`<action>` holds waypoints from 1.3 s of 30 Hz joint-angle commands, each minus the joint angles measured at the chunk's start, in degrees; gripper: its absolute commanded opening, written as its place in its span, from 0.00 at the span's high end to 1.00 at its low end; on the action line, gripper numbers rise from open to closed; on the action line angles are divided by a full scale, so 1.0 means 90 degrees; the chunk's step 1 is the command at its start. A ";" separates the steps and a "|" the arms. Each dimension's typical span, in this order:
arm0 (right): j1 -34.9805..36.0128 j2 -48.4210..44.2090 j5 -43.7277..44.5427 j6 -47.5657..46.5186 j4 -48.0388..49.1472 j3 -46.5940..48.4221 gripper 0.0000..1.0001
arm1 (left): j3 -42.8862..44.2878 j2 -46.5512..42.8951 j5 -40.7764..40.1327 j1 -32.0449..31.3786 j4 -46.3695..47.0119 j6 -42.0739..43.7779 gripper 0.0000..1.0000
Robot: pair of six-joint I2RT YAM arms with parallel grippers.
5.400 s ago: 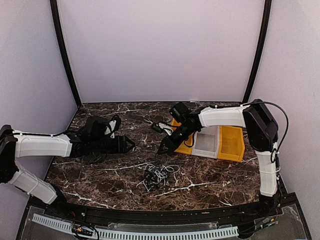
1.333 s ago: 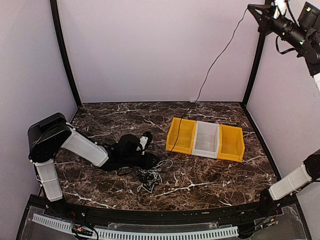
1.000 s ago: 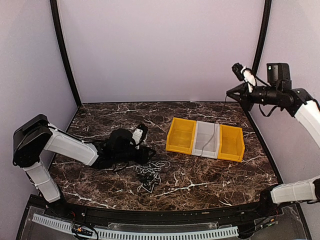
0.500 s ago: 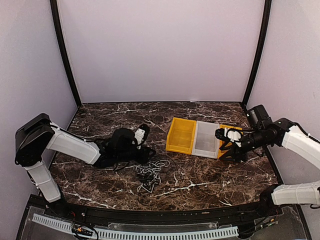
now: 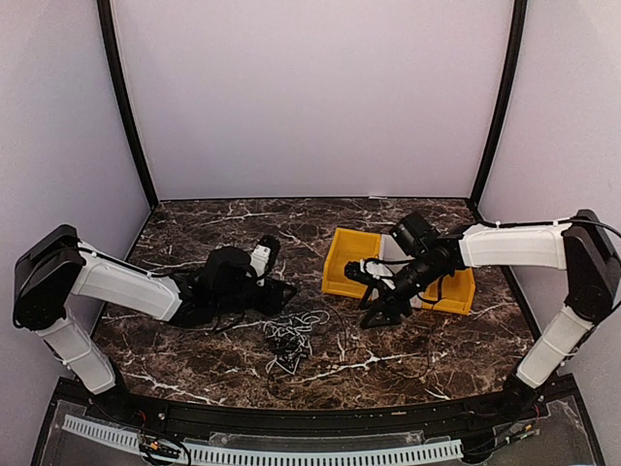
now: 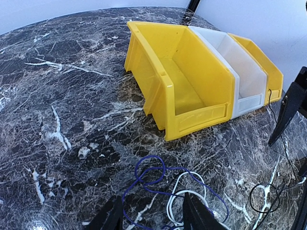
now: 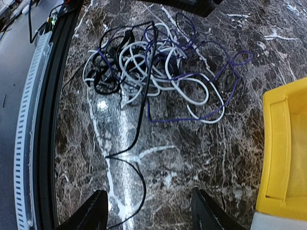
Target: Untangle the cables
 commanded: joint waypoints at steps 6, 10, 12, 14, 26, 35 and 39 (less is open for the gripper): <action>0.0479 0.1196 -0.1005 0.0439 0.0089 0.1091 0.32 | -0.0257 -0.0633 -0.0169 -0.0013 -0.0099 -0.0103 0.55; 0.0565 0.1685 -0.1044 0.0630 -0.0027 0.1490 0.43 | -0.0258 -0.0737 -0.0172 -0.0015 -0.0151 -0.0056 0.55; 0.0566 0.1848 -0.1136 0.0635 -0.0227 0.1759 0.70 | -0.0263 -0.0840 0.0012 -0.0014 -0.0100 0.0059 0.54; 0.0566 0.1796 -0.1135 0.0621 -0.0376 0.1868 0.98 | -0.0368 -0.0985 0.0454 -0.0054 0.0175 0.0308 0.52; 0.0573 0.0383 -0.0920 0.0602 -0.1081 0.2188 1.00 | -0.0907 -0.0449 0.1611 -0.0699 0.2835 0.1363 0.39; 0.0503 -0.0223 -0.0784 0.0231 -0.1750 0.3034 1.00 | -0.0110 0.1062 0.0969 -0.0720 0.2534 0.1573 0.65; 0.0139 -0.0692 -0.0818 0.0307 -0.1822 0.3722 1.00 | 0.0006 0.1207 0.0831 -0.0724 0.2133 0.1711 0.67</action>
